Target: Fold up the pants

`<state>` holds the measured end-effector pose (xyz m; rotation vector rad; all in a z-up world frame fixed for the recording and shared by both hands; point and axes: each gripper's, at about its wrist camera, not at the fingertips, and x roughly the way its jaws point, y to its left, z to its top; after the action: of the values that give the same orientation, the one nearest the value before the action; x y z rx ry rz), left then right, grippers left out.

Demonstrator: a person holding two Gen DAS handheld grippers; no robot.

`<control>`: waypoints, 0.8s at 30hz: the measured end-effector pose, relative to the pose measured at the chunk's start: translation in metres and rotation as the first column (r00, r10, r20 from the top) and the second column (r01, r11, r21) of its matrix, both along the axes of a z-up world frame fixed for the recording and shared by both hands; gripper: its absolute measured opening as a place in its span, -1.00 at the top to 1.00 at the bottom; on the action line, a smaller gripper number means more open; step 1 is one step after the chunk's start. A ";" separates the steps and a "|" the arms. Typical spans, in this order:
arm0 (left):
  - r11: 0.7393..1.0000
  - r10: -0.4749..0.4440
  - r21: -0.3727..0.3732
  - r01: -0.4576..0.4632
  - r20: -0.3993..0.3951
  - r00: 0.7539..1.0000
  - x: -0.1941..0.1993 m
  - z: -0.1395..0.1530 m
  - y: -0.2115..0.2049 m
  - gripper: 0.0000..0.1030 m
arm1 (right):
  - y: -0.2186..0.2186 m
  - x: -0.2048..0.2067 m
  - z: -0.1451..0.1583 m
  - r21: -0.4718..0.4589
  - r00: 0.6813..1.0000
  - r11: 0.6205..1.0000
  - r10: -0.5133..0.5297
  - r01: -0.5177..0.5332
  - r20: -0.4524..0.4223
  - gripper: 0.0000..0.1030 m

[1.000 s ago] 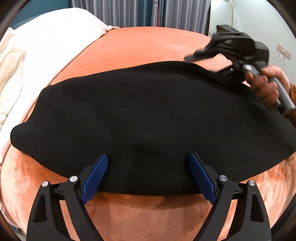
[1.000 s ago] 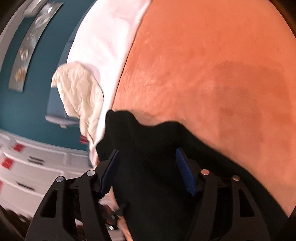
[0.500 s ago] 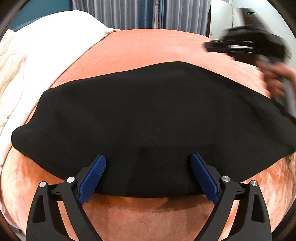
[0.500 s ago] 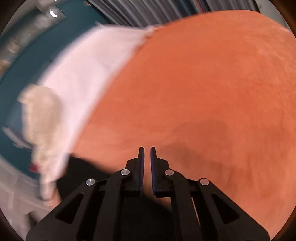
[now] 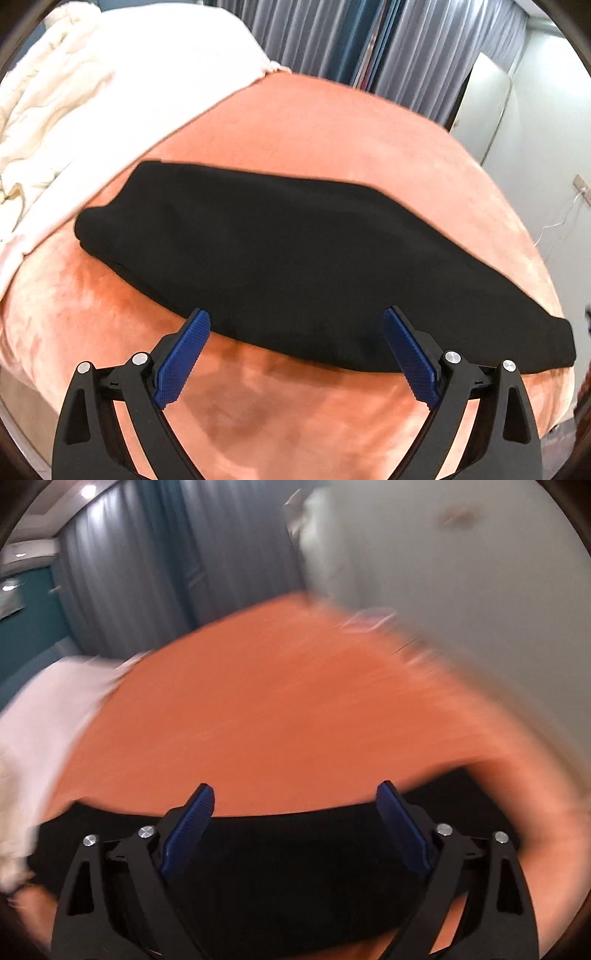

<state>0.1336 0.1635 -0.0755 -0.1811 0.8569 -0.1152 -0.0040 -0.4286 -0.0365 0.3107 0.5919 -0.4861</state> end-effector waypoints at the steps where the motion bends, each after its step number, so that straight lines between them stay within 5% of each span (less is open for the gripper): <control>1: 1.000 -0.005 0.014 0.005 0.011 1.000 -0.005 0.004 -0.009 -0.80 | -0.017 -0.020 0.000 -0.038 0.999 0.998 -0.042 0.041 -0.031 -0.61; 5: 0.995 -0.065 0.075 0.062 0.045 0.997 -0.025 0.017 -0.067 -0.80 | -0.069 -0.047 -0.022 0.038 0.985 0.999 -0.031 0.037 -0.169 -0.42; 7: 0.991 -0.102 0.095 0.098 0.036 0.994 -0.034 0.019 -0.098 -0.81 | -0.075 -0.036 -0.036 0.035 0.978 0.999 -0.004 0.012 -0.210 -0.13; 8: 0.989 -0.112 0.096 0.108 0.030 0.993 -0.038 0.020 -0.110 -0.81 | -0.077 -0.027 -0.045 0.049 0.972 0.999 0.030 -0.019 -0.233 0.49; 9: 0.989 -0.121 0.093 0.118 0.025 0.992 -0.041 0.021 -0.118 -0.81 | -0.082 -0.022 -0.053 0.089 0.964 0.995 0.072 -0.051 -0.255 0.83; 12: 0.985 -0.139 0.106 0.137 0.013 0.990 -0.050 0.024 -0.143 -0.81 | -0.075 -0.024 -0.049 0.066 0.964 0.994 0.099 -0.085 -0.245 0.87; 15: 0.978 -0.159 0.137 0.155 0.021 0.987 -0.056 0.026 -0.155 -0.81 | -0.102 -0.056 -0.028 0.102 0.991 0.994 0.053 -0.041 -0.122 0.85; 19: 0.959 -0.186 0.215 0.184 -0.011 0.983 -0.054 0.013 -0.184 -0.81 | -0.122 -0.055 -0.073 0.165 0.979 0.985 0.076 -0.045 -0.190 0.71; 23: 0.952 -0.218 0.213 0.219 -0.028 0.975 -0.057 0.009 -0.202 -0.81 | -0.107 -0.062 -0.043 0.092 0.989 0.992 0.094 -0.084 -0.112 -0.40; 24: 0.951 -0.223 0.212 0.223 -0.028 0.975 -0.058 0.008 -0.203 -0.81 | -0.108 -0.065 -0.037 0.097 0.992 0.991 0.099 -0.092 -0.074 -0.52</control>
<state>0.0755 -0.0400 -0.0671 0.1191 0.8858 -0.2328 -0.0692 -0.5369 -0.0737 0.3515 0.7048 -0.3800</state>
